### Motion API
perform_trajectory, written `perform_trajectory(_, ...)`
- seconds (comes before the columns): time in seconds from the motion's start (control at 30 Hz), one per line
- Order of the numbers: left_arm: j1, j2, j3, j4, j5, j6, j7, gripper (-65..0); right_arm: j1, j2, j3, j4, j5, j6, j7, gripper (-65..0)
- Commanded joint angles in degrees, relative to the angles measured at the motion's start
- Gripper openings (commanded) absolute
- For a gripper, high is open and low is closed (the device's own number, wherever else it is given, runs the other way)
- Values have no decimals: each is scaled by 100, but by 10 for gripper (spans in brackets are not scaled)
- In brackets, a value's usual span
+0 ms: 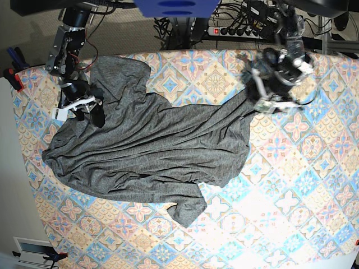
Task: Layout the t-shirt on the table in an organized manner, then fold the t-shirt properly
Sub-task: 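Lift the grasped shirt edge with the left gripper toward the arm base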
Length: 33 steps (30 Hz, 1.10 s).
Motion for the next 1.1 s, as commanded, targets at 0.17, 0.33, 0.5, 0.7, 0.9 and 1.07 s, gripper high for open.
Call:
perform_trajectory(0.17, -76, 18, -952, 79, -724, 23, 688, -414, -92, 27, -29, -8, -219, -51, -405, -238)
perform_trajectory(0.33, -76, -35, -1322, -518, -1278, 23, 1198, -413, -118, 63, -38, 18, -580, -51, -405, -238)
perform_trajectory(0.5, -137, -123, -1304, -1538, -1533, 23, 1181, -413, -162, 63, -38, 45, -694, -51, -405, -238)
perform_trajectory(0.7, -480, -123, -777, -2400, -1805, 23, 1172, -413, -171, 80, -38, 9, -694, -51, -405, -238)
perform_trajectory(0.9, -612, -96, 6, -2567, -2060, 23, 1190, -413, -312, 89, -38, 62, -694, -51, -405, -238)
perform_trajectory(1.07, -392, -105, 173, -2558, -2596, 23, 1233, -413, -329, 89, -38, 62, -694, -51, -405, -238)
